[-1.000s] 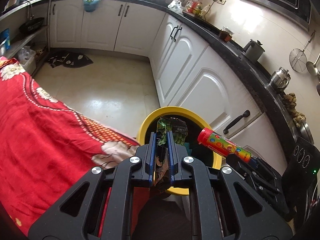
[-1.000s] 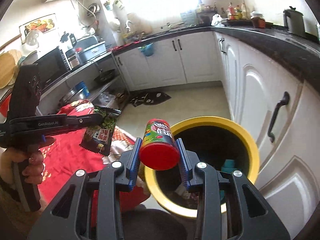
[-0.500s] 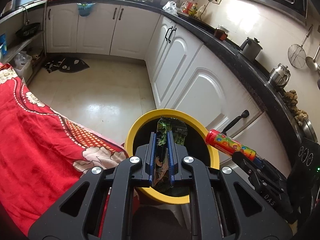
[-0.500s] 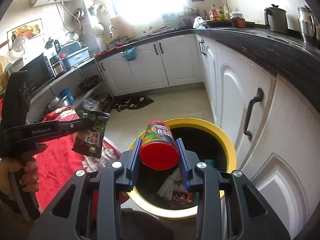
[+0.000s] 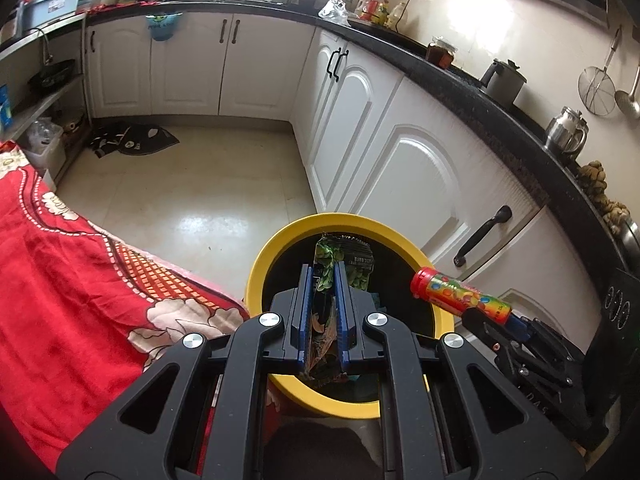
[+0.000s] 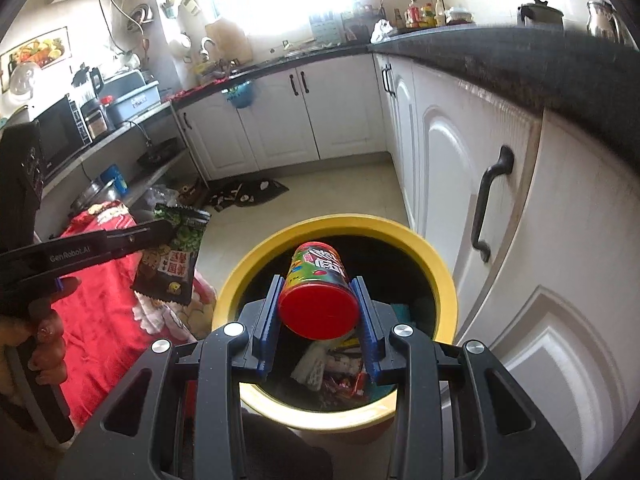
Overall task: Collect trash
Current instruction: 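Carry the green packet and red can over the yellow bin with both tools, then open both tools to drop the packet and can into the bin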
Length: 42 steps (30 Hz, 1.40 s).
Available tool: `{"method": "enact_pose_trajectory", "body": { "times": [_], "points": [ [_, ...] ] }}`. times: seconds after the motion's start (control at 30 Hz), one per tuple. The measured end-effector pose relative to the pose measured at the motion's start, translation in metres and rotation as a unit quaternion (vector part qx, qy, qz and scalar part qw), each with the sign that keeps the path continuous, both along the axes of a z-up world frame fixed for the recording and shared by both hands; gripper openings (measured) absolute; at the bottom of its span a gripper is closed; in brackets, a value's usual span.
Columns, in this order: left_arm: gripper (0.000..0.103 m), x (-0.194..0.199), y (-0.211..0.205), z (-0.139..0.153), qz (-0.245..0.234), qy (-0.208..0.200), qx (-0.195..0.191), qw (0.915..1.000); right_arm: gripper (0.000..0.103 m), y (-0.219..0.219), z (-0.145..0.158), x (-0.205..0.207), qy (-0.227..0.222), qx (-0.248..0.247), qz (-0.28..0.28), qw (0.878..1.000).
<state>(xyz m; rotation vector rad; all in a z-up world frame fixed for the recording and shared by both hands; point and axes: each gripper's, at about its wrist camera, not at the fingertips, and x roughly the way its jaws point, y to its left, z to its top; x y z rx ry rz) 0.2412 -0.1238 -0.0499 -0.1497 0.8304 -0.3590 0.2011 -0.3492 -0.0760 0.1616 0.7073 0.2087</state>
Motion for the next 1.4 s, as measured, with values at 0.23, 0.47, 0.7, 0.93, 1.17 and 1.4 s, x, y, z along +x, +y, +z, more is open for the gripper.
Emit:
{"method": "enact_pose_trajectory", "body": {
  "times": [0.23, 0.47, 0.7, 0.93, 1.17, 1.4],
  "points": [
    [0.007, 0.004, -0.008, -0.012, -0.009, 0.008, 0.007, 0.9999, 0.033, 0.004, -0.021, 0.004, 0.029, -0.007, 0.001, 1.0],
    [0.007, 0.011, -0.016, -0.025, -0.017, 0.023, 0.011, 0.9995, 0.033, 0.002, -0.039, 0.01, 0.061, -0.004, -0.005, 0.998],
    [0.007, 0.017, -0.021, -0.036, -0.022, 0.039, 0.01, 0.999, 0.033, 0.004, -0.05, 0.011, 0.078, -0.005, -0.007, 0.997],
    [0.007, 0.021, -0.024, -0.04, -0.023, 0.046, 0.01, 0.9986, 0.033, 0.004, -0.054, 0.011, 0.084, -0.006, -0.008, 0.996],
    [0.017, 0.021, -0.021, -0.041, -0.019, 0.053, 0.008, 0.9984, 0.033, 0.004, -0.055, 0.011, 0.089, -0.005, -0.008, 0.996],
    [0.043, 0.013, -0.007, -0.033, -0.005, 0.045, 0.009, 0.9989, 0.04, 0.007, -0.043, 0.006, 0.079, -0.008, -0.013, 0.997]
  ]
}}
